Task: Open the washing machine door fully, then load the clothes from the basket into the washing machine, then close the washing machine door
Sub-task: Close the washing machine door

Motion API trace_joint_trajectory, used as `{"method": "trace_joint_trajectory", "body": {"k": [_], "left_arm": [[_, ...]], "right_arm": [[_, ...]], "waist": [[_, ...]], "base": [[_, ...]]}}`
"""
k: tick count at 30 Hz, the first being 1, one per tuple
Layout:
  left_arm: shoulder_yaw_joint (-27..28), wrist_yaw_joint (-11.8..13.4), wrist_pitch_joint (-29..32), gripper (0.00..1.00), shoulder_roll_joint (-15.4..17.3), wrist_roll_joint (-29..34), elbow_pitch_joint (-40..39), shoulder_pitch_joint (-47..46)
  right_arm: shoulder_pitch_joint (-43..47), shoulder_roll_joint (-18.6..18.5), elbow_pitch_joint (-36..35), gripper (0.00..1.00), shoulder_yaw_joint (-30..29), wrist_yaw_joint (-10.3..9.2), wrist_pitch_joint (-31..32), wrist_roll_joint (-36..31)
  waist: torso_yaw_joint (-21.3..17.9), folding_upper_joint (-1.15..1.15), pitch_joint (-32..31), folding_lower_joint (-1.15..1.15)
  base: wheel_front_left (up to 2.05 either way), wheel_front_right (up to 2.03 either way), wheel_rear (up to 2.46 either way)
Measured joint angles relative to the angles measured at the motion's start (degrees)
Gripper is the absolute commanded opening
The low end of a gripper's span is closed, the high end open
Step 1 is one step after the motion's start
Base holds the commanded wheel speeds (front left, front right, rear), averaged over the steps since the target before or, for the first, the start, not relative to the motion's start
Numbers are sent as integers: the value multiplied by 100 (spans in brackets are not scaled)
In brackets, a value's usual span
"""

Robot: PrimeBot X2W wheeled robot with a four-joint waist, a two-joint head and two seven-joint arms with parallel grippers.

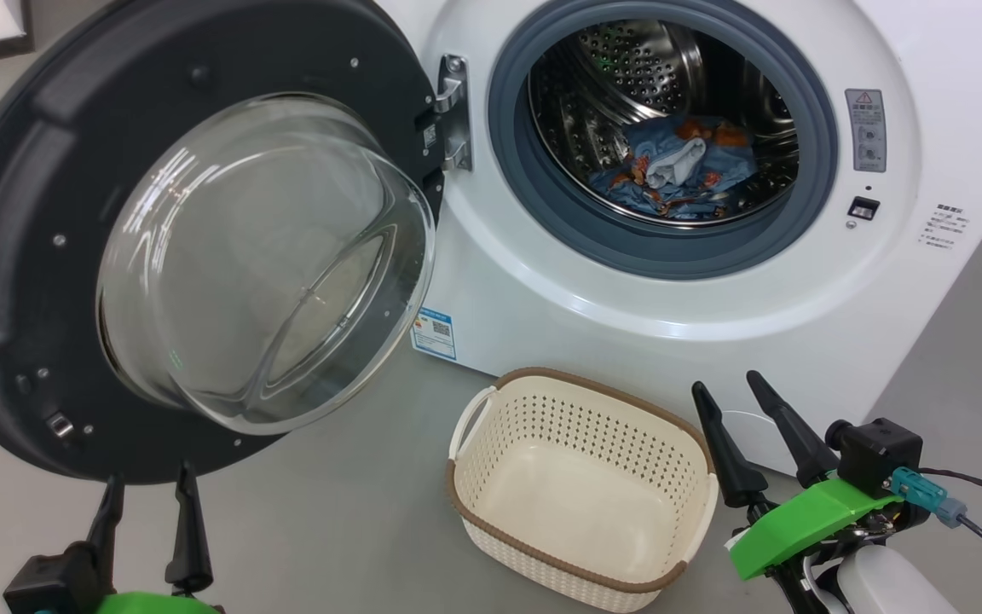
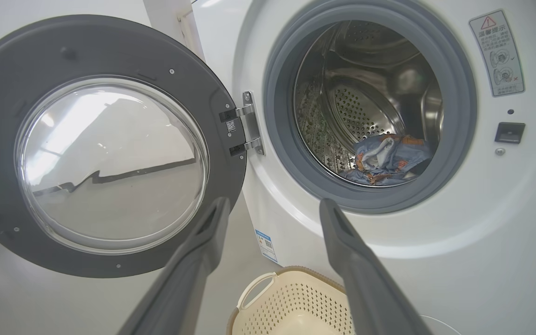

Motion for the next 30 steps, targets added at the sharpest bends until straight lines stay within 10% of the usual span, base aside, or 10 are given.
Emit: {"method": "trace_joint_trajectory", "body": {"k": [21,24,30], "left_arm": [[-59,93,-42,100,-18,-33,-35,2],[-69,93,-42,0,-18,-63,-42,2],[-77,45,-42,0,-7,-176,-109,1]], "right_arm": [[-4,-32,24,100,148,0,0,15],[-5,-40,36,100,149,0,0,15],[-7,-47,37,100,153,0,1,15]], "waist": [[-11,0,99,0],[-47,0,108,0],[-114,0,151,0]], "base": [[0,0,0],[0,0,0],[0,0,0]]}}
